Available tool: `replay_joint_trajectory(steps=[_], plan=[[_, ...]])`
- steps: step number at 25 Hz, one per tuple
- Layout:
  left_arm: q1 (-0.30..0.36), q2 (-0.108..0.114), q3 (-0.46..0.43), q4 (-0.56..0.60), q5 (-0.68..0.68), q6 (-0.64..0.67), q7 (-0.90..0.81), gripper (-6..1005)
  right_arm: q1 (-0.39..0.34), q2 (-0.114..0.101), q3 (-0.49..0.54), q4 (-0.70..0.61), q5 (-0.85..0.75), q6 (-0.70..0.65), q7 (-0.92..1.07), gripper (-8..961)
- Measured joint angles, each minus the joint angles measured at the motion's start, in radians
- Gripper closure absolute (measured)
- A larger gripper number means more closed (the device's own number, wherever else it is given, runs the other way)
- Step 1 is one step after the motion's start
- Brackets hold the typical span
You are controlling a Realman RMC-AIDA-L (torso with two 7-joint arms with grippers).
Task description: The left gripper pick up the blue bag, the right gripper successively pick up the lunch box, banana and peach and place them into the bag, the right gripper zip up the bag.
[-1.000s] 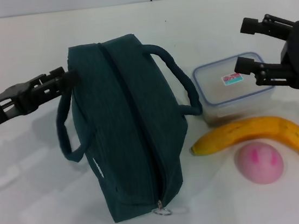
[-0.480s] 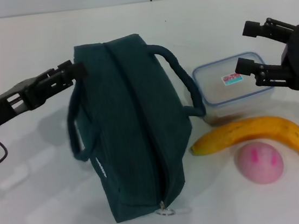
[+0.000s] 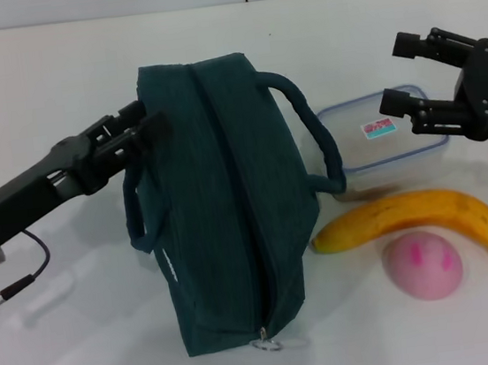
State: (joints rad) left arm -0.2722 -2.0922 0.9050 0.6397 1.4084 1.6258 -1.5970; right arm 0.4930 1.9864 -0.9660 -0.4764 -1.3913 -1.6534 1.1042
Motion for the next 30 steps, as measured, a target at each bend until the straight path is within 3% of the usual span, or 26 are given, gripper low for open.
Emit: replay_joint_trajectory(steps=[12,24,30], plan=[[-0.023,-0.002,0.040,0.003,0.008,-0.097,0.035,156,0.016,0.003,-0.001,-0.002,0.003,0.011,0.021,83],[-0.080,0.003,0.043,-0.007,-0.006,-0.305,0.040,158,0.015,0.024,0.004,-0.002,0.004,0.075,0.016,84],[-0.110,0.004,0.048,-0.011,-0.002,-0.336,0.045,160,0.013,0.029,0.006,0.045,0.034,0.087,0.002,84]])
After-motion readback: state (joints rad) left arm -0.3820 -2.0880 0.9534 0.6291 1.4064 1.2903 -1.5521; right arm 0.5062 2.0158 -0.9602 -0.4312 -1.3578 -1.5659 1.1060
